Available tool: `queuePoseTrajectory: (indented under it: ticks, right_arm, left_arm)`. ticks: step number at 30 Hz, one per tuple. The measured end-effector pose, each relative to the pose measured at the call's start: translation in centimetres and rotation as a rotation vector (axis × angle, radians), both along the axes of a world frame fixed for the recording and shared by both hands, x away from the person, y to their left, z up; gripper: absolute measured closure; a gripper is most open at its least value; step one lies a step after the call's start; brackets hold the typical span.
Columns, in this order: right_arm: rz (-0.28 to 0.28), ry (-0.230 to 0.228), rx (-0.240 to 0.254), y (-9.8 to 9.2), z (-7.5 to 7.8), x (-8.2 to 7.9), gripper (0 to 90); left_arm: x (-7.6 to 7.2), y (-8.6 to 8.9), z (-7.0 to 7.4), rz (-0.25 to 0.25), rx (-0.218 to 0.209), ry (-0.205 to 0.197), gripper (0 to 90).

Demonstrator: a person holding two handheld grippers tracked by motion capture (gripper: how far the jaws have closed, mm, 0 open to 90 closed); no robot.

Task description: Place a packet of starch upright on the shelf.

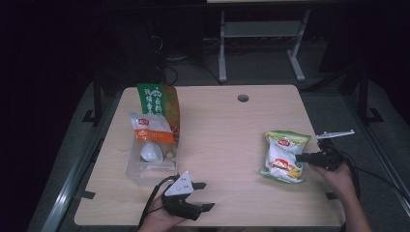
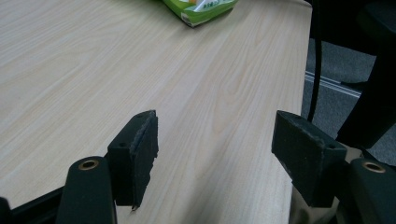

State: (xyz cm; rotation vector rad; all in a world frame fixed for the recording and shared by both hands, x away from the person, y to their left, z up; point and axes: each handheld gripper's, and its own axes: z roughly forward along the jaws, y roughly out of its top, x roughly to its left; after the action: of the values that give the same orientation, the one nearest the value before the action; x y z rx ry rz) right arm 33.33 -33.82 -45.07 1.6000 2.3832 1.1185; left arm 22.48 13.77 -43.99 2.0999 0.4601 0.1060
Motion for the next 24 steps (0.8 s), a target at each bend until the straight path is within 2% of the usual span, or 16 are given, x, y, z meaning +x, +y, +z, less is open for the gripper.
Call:
queuePoseTrajectory:
  ticks: [3, 7, 10, 12, 18, 24]
  right_arm:
    - [0.007, -0.003, -0.008, 0.2, 0.2, -0.2, 88.5]
    - [0.012, -0.01, -0.003, 0.1, 0.6, -0.8, 89.2]
    - [0.015, -0.042, 0.011, 0.1, 1.1, -1.5, 89.4]
    - [0.018, -0.071, 0.025, 0.1, 1.4, -1.9, 89.5]
    - [0.039, -0.15, 0.051, 0.8, 3.3, -3.2, 89.6]
    - [0.089, -0.217, 0.053, 2.1, 4.9, -4.2, 89.6]
  left_arm:
    - [0.1, 0.0, 0.0, -0.001, -0.002, 0.002, 31.4]
    - [0.3, -0.1, -0.2, 0.004, -0.015, 0.026, 31.4]
    - [0.6, -0.5, -0.3, 0.005, -0.016, 0.036, 31.4]
    - [0.9, -0.7, -0.1, 0.004, -0.007, 0.025, 31.4]
    - [2.1, -1.8, 0.8, 0.016, -0.034, 0.038, 31.4]
    - [3.9, -4.3, 1.1, 0.012, -0.046, 0.044, 31.0]
